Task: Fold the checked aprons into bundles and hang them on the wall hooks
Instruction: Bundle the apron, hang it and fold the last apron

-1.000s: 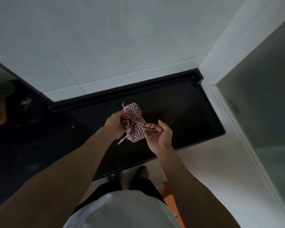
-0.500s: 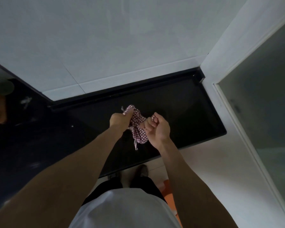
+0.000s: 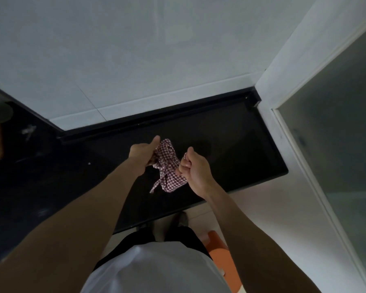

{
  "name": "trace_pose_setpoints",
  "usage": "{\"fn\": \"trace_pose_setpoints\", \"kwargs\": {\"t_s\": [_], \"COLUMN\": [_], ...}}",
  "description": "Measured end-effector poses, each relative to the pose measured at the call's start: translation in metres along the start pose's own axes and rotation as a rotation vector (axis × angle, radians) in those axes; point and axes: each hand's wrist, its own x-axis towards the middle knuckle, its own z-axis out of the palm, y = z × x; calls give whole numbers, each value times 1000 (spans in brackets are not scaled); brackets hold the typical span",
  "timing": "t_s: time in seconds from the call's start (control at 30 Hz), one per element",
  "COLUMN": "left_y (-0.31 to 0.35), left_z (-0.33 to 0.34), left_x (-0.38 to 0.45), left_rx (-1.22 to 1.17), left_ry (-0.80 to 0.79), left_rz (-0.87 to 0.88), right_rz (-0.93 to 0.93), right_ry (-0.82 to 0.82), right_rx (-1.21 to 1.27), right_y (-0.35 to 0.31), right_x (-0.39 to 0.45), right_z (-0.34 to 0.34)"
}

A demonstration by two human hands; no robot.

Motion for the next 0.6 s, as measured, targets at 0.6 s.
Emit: {"fn": "trace_pose_setpoints", "kwargs": {"t_s": [0.6], "left_y": [3], "left_z": [4], "left_x": [-4], "left_rx": [609], "left_ry": [141], "left_rz": [87], "right_rz": [-57], "right_ry": [-86], "right_rx": [145], "right_y": [9], "right_x": [-1], "right_z": [18]}}
